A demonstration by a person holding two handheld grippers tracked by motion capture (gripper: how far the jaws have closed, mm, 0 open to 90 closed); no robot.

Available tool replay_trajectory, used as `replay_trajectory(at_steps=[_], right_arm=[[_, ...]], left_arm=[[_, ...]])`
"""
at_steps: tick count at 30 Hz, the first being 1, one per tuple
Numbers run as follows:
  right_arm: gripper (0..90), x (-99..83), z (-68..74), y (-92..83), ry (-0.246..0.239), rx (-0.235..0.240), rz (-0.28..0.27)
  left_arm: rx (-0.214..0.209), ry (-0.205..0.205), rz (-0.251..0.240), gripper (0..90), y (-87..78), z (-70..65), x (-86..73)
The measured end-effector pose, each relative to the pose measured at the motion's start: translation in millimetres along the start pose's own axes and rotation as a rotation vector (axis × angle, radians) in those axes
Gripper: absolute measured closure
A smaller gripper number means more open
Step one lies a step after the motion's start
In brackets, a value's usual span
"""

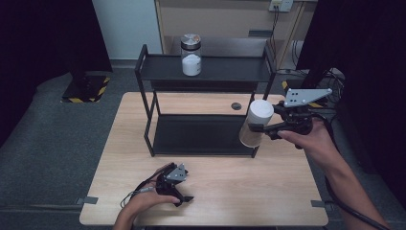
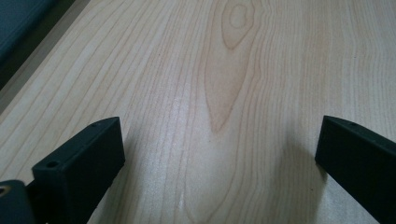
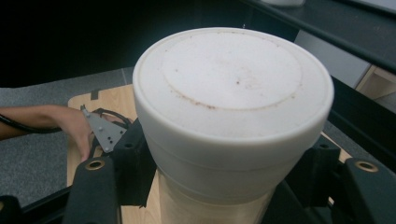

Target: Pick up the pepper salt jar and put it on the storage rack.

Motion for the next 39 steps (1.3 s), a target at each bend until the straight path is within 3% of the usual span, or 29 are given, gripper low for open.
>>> replay_trajectory(at_steps=[26, 39], right_arm=[[36.4, 49.6, -8.0, 4.1, -0.012, 0.000, 0.020], [36.3, 85.7, -13.5, 11.8, -0.012, 0.001, 0.011]], left_arm=[[-0.001, -0.001, 0.001, 0.1, 0.0, 0.0, 0.1], [-0.001, -0.001, 0.001, 0.1, 0.0, 0.0, 0.1]])
Point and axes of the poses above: each handheld gripper's, and its own axes: y roughly forward along the jaws, x roughly out of its top, z roughly to its left, the point moved 8 cm from there along y, roughly forward along the jaws, and after that the axes turned 7 degrees about y, right-handed, at the moved point
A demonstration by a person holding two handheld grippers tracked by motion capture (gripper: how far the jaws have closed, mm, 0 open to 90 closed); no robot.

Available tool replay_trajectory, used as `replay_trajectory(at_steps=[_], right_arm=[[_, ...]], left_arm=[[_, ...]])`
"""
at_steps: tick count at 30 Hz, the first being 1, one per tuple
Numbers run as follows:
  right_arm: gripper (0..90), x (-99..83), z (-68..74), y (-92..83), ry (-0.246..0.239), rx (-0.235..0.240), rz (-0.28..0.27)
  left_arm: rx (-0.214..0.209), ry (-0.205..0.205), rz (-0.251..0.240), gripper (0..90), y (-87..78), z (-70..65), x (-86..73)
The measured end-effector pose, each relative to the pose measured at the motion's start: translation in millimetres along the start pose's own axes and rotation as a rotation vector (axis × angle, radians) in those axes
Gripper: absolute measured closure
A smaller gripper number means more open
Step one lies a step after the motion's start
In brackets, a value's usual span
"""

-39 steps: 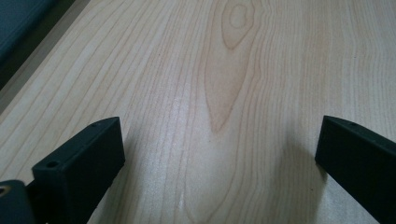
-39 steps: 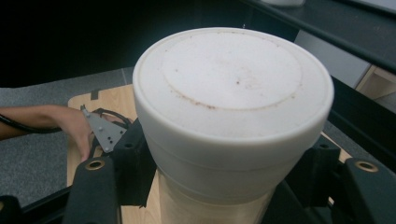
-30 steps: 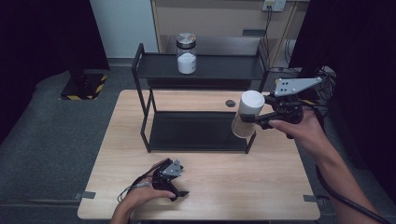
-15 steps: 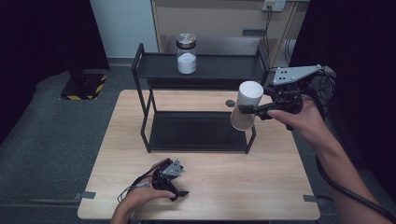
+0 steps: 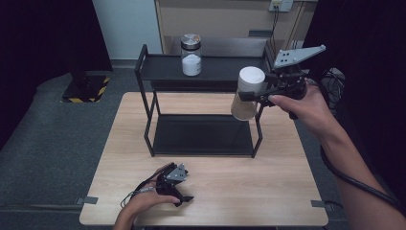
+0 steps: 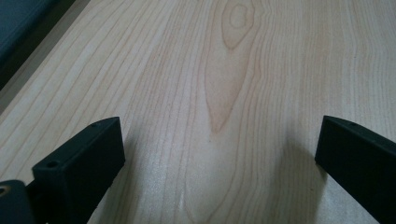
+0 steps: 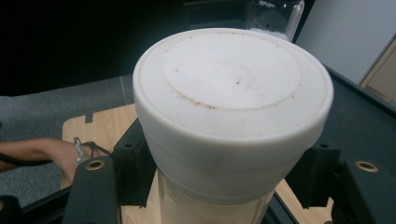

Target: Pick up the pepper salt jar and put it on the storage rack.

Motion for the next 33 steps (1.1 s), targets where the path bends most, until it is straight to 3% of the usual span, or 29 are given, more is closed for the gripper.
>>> replay_trajectory(at_steps=[12, 33], right_arm=[[36.3, 25.8, -10.8, 11.3, 0.006, -0.007, -0.007], [36.4, 46.6, -31.9, 16.0, 0.038, -0.020, -0.091]], left_arm=[[0.000, 0.000, 0.000, 0.1, 0.0, 0.0, 0.0], [0.001, 0.002, 0.001, 0.1, -0.1, 0.0, 0.1]])
Point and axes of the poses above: each handheld gripper's, and its own axes: y roughly forward along the jaws, x roughly out of its top, z roughly to its left, the point moved 8 cm from there along y, roughly forward along the jaws, and after that the axes turned 7 degrees about y, right-handed, at the moved point
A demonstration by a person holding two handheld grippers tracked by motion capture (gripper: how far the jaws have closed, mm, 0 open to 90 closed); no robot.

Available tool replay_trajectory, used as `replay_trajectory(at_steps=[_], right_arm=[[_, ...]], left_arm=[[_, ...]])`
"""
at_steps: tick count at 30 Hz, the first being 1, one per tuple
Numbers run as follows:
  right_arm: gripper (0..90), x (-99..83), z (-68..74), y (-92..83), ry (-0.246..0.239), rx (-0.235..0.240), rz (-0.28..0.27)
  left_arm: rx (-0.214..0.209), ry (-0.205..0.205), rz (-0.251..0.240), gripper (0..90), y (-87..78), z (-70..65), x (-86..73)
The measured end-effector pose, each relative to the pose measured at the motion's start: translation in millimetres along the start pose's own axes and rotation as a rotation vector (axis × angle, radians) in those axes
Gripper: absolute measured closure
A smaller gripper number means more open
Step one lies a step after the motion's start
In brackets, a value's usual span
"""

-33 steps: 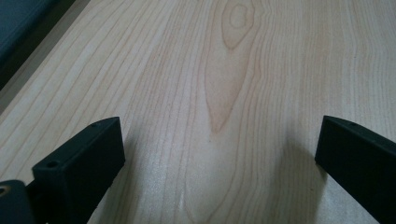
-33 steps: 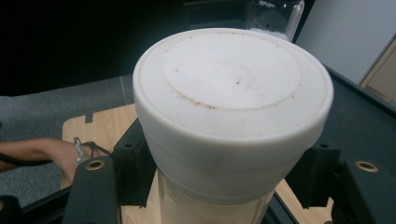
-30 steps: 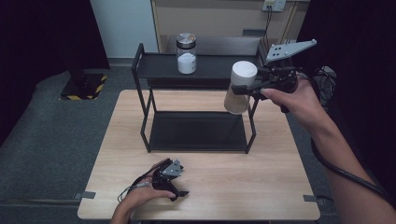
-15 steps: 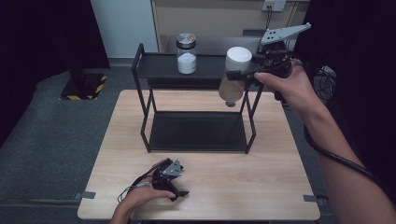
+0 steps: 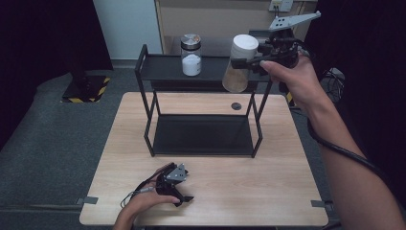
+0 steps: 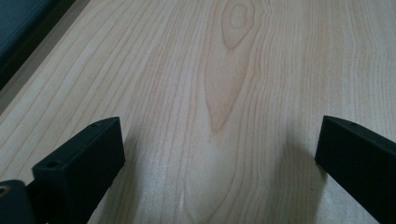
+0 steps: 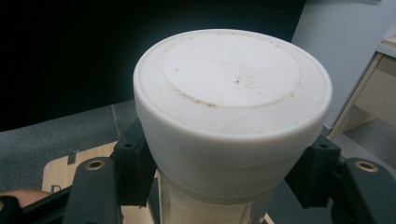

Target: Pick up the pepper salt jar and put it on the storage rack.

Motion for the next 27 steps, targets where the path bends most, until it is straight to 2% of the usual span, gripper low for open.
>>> replay_trajectory(at_steps=[15, 27], right_arm=[[36.4, 8.6, -11.4, 16.4, 0.014, -0.033, -0.013], [36.3, 11.6, -18.2, 24.8, 0.024, -0.055, 0.003]], left_arm=[[0.000, -0.001, -0.001, 0.1, 0.0, 0.0, 0.0], [-0.001, -0.001, -0.001, 0.1, 0.0, 0.0, -0.1]])
Point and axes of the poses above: each handheld gripper's, and its own axes: y roughly forward along the jaws, x roughly out of its top, z roughly to its left, the point moved 8 cm from there along y, roughly forward along the jaws, and after that the axes turned 7 degrees about y, right-handed, at the moved point
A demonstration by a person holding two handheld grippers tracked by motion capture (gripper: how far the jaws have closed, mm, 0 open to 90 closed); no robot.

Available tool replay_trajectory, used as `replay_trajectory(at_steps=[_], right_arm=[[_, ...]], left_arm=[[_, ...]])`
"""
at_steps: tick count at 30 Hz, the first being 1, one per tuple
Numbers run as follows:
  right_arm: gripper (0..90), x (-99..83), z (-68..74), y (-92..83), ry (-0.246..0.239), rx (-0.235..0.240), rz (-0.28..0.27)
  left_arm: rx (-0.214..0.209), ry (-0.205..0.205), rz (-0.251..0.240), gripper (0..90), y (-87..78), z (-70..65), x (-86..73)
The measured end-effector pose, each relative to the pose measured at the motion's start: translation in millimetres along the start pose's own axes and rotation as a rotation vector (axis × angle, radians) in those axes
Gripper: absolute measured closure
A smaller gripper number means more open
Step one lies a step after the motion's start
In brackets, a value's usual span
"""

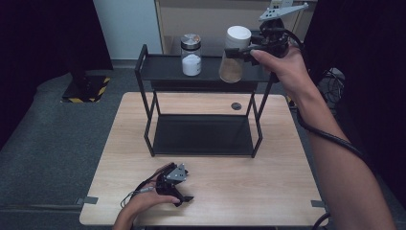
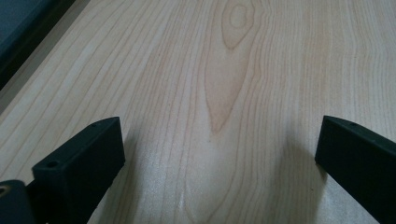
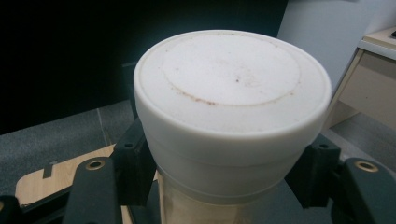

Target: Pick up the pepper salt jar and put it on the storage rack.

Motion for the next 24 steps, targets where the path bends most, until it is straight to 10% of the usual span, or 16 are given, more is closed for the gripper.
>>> replay_trajectory(at_steps=[24], right_arm=[[36.3, 2.5, -10.1, 21.1, 0.024, -0.050, 0.022]], left_arm=[[0.000, 0.001, -0.001, 0.1, 0.0, 0.0, -0.1]])
Point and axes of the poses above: each handheld gripper's, and its own axes: y roughly forward along the jaws, x roughly out of its top, z roughly to its left, the point moved 8 cm from there along y, roughly forward along the jaws, and after that the axes turned 7 degrees about y, right-handed, at the moved point
